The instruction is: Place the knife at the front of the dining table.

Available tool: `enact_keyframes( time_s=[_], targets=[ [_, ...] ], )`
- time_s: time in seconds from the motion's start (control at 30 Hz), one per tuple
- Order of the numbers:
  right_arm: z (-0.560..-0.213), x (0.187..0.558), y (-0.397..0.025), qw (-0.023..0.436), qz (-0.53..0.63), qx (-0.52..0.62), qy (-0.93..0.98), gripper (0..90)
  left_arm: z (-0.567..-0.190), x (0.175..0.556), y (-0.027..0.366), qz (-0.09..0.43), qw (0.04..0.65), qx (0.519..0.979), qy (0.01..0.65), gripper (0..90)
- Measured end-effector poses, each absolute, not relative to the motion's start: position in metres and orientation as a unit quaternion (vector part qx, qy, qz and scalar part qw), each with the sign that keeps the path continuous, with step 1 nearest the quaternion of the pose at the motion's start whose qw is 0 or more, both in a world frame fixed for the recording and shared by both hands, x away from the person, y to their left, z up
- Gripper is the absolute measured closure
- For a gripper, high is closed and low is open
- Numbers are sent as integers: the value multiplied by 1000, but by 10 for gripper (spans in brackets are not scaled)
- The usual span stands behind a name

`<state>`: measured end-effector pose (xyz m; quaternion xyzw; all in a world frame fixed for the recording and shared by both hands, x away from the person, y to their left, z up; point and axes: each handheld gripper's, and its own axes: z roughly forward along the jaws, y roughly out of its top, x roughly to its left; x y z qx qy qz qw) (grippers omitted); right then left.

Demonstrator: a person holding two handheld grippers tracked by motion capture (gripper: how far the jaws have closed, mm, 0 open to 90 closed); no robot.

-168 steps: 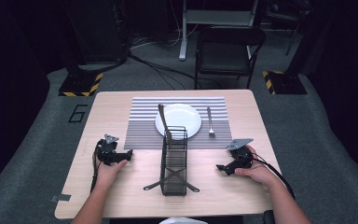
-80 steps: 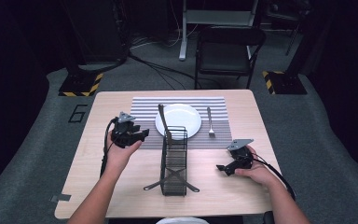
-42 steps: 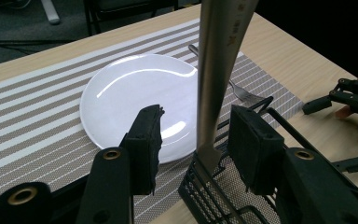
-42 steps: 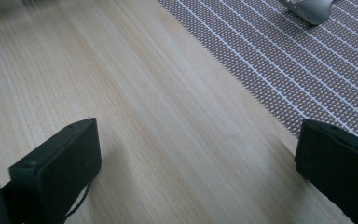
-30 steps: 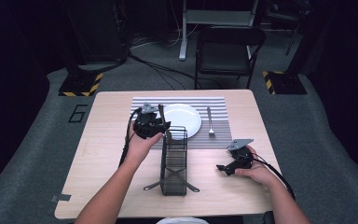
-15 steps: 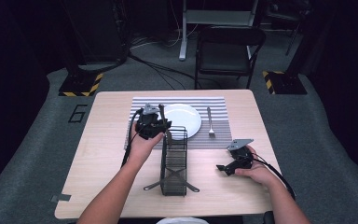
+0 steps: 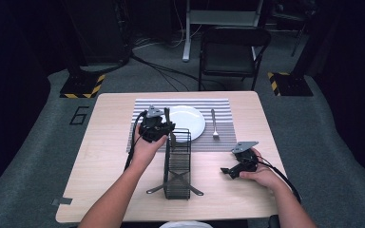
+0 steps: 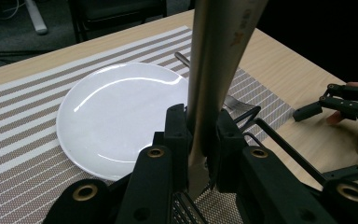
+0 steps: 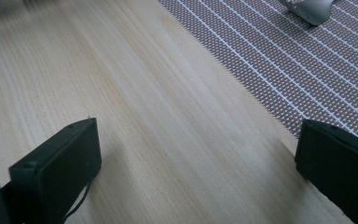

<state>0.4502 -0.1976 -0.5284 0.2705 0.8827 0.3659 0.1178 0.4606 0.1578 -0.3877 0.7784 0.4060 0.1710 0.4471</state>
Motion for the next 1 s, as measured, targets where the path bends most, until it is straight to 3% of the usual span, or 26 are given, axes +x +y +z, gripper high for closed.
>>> enact_keyframes(
  time_s=[1.0],
  targets=[
    [-528,450,-197,116,365,274,882,0,-318,446,163,196,451,783,381,797]
  ],
)
